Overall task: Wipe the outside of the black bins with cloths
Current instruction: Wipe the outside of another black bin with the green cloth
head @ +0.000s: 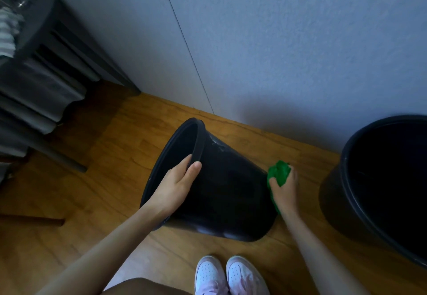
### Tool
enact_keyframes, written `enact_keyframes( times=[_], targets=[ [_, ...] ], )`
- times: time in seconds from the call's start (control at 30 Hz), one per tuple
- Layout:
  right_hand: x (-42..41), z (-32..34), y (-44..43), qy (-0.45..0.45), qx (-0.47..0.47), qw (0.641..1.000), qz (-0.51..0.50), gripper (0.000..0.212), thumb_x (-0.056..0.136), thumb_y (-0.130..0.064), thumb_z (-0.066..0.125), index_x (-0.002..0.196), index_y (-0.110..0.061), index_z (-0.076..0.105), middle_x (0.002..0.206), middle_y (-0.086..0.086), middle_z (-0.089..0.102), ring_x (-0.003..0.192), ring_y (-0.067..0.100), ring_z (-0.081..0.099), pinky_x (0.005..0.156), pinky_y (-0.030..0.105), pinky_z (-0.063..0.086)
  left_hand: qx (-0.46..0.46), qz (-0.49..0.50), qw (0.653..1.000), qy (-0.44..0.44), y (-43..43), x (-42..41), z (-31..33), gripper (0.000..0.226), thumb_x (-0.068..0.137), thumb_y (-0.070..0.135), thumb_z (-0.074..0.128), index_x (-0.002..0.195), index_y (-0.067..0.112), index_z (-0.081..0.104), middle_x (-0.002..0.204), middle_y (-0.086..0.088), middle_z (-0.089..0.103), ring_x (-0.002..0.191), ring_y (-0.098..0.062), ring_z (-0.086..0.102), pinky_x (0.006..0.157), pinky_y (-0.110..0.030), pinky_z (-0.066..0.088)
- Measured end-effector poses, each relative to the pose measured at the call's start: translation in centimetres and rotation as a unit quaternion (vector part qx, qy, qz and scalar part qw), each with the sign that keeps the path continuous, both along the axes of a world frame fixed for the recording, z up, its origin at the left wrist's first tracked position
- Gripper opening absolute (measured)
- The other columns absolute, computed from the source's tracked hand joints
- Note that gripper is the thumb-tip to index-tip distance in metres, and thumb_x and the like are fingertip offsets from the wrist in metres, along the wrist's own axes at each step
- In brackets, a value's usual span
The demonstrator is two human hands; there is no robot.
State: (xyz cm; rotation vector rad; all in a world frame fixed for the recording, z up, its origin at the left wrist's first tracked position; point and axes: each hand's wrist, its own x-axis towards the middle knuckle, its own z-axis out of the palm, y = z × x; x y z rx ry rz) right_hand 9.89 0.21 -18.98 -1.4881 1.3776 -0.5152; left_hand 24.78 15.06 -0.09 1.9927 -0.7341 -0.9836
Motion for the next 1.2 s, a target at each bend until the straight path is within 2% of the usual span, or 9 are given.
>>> enact_keyframes(
  times=[0.1, 0.23, 0.37, 0.6, 0.7, 0.83, 0.93, 1.07, 1.2],
  targets=[
    [-0.4, 0.9, 1.9, -0.028, -0.051, 0.998, 0.017, 0.055, 0.078, 0.003, 0.061, 0.129, 0.000, 0.040, 0.134, 0.017, 0.038, 0.127, 0.032, 0.037, 0.107, 0.036, 0.029, -0.002, 0.009, 1.000, -0.008, 0.3, 0.0, 0.0, 0.030, 0.098, 0.034, 0.036, 0.119, 0.026, 0.056, 0.108, 0.008, 0.067, 0.100, -0.001, 0.062, 0.078, -0.015, 0.050],
    [1.4, 4.5, 5.1, -0.105, -0.169, 0.978, 0.069, 0.056, 0.072, 0.003, 0.064, 0.123, -0.009, 0.042, 0.141, 0.010, 0.034, 0.138, 0.022, 0.022, 0.113, 0.014, 0.010, -0.003, 0.000, 1.000, -0.015, 0.5, -0.1, -0.1, 0.031, 0.098, 0.033, 0.036, 0.120, 0.023, 0.055, 0.108, 0.005, 0.067, 0.099, -0.003, 0.063, 0.082, -0.019, 0.049],
    [2.7, 6.4, 6.0, -0.163, -0.207, 0.953, 0.149, 0.054, 0.071, -0.021, 0.055, 0.121, -0.023, 0.036, 0.138, -0.003, 0.033, 0.140, 0.012, 0.016, 0.115, 0.017, 0.010, -0.001, 0.001, 1.000, -0.016, 0.7, 0.0, -0.2, 0.031, 0.098, 0.034, 0.036, 0.120, 0.024, 0.055, 0.107, 0.005, 0.067, 0.099, -0.003, 0.064, 0.083, -0.022, 0.049],
    [-2.1, 0.6, 1.5, 0.024, -0.052, 0.997, 0.052, 0.061, 0.078, -0.001, 0.065, 0.132, -0.002, 0.038, 0.136, 0.016, 0.038, 0.127, 0.031, 0.037, 0.099, 0.027, 0.028, -0.002, 0.011, 1.000, -0.015, 0.6, 0.3, -0.1, 0.023, 0.099, 0.033, 0.035, 0.108, 0.035, 0.056, 0.105, 0.010, 0.066, 0.095, 0.007, 0.061, 0.073, -0.009, 0.046],
    [-3.3, -0.1, 2.3, 0.031, -0.084, 0.994, 0.068, 0.058, 0.077, 0.003, 0.064, 0.129, -0.003, 0.040, 0.139, 0.015, 0.034, 0.134, 0.031, 0.029, 0.109, 0.037, 0.027, 0.000, -0.003, 1.000, -0.011, 0.4, 0.1, -0.1, 0.023, 0.099, 0.034, 0.035, 0.111, 0.039, 0.054, 0.107, 0.013, 0.066, 0.098, 0.008, 0.060, 0.074, -0.009, 0.045],
    [-2.0, 2.2, 4.2, -0.012, -0.153, 0.983, 0.100, 0.052, 0.075, 0.007, 0.063, 0.121, -0.008, 0.046, 0.144, 0.003, 0.034, 0.142, 0.017, 0.015, 0.110, 0.024, 0.011, -0.006, -0.008, 1.000, -0.007, 0.6, -0.1, -0.3, 0.028, 0.098, 0.035, 0.035, 0.120, 0.032, 0.054, 0.109, 0.011, 0.067, 0.101, 0.003, 0.061, 0.082, -0.017, 0.046],
    [0.3, 5.9, 4.9, -0.106, -0.212, 0.962, 0.133, 0.047, 0.075, -0.001, 0.060, 0.119, -0.011, 0.045, 0.142, -0.009, 0.033, 0.142, 0.014, 0.017, 0.112, 0.020, 0.013, -0.002, -0.029, 0.999, -0.017, 0.7, -0.3, -0.3, 0.029, 0.098, 0.034, 0.036, 0.121, 0.031, 0.053, 0.109, 0.008, 0.067, 0.102, -0.002, 0.062, 0.088, -0.023, 0.048],
    [4.7, 11.9, 6.1, -0.237, -0.247, 0.923, 0.175, 0.049, 0.076, -0.019, 0.055, 0.121, -0.012, 0.039, 0.141, 0.005, 0.039, 0.141, 0.023, 0.025, 0.113, 0.031, 0.028, 0.008, -0.039, 0.998, -0.050, 0.8, -0.3, -0.4, 0.030, 0.098, 0.035, 0.037, 0.124, 0.030, 0.052, 0.116, 0.005, 0.065, 0.107, -0.005, 0.060, 0.094, -0.029, 0.046],
    [7.5, 12.8, 4.7, -0.230, -0.223, 0.931, 0.178, 0.056, 0.073, -0.026, 0.058, 0.122, -0.004, 0.045, 0.142, 0.009, 0.038, 0.138, 0.020, 0.029, 0.112, 0.025, 0.027, 0.021, -0.053, 0.996, -0.067, 1.0, -0.3, -0.3, 0.041, 0.093, 0.041, 0.038, 0.122, 0.016, 0.052, 0.108, -0.003, 0.067, 0.098, -0.014, 0.064, 0.091, -0.039, 0.050]
  ],
)
